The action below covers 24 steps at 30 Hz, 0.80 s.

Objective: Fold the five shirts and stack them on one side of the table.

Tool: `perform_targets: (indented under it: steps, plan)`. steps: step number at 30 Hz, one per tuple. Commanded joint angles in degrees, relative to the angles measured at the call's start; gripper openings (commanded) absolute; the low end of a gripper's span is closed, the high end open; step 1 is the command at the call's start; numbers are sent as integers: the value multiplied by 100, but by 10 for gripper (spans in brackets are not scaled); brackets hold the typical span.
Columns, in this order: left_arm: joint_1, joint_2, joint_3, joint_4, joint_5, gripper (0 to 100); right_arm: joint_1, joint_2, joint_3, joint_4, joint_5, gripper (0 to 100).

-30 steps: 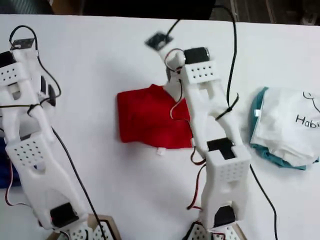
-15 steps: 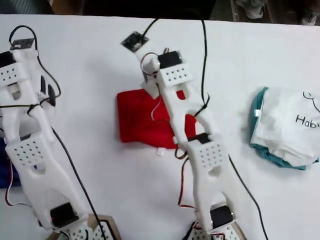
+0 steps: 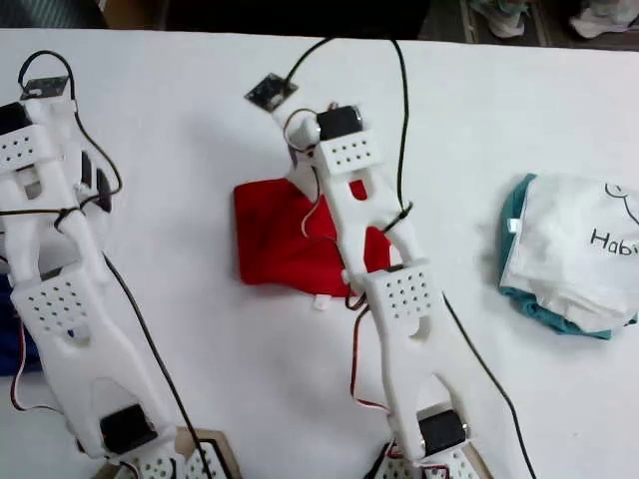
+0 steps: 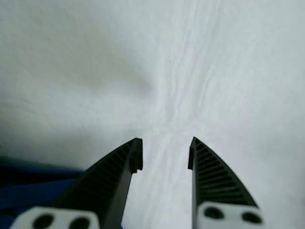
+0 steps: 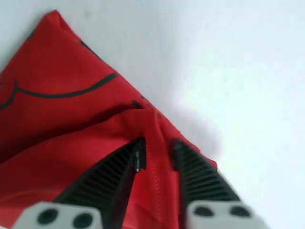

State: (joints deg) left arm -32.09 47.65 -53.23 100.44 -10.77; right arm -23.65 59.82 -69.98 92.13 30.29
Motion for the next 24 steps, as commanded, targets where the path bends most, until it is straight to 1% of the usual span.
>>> perform_targets:
  steps: [1,6,15,17,21,22,24]
  plan:
    - [26,-62,-13,-44,-44,186,22,-84,-510,198,18,29]
    - [26,-62,-13,-44,-44,186,22,-84,-747,470,18,21]
    - [26,-62,-13,-62,-53,186,-40,-40,-695,532,18,29]
    - [26,-62,-13,-62,-53,186,-57,-40,-686,532,-18,77]
    - [26,-62,-13,-62,-53,186,-136,-31,-686,523,18,224]
    - [26,-62,-13,-62,-53,186,-163,-22,-677,523,18,231]
    - [26,-62,-13,-62,-53,186,-233,22,-677,514,18,214]
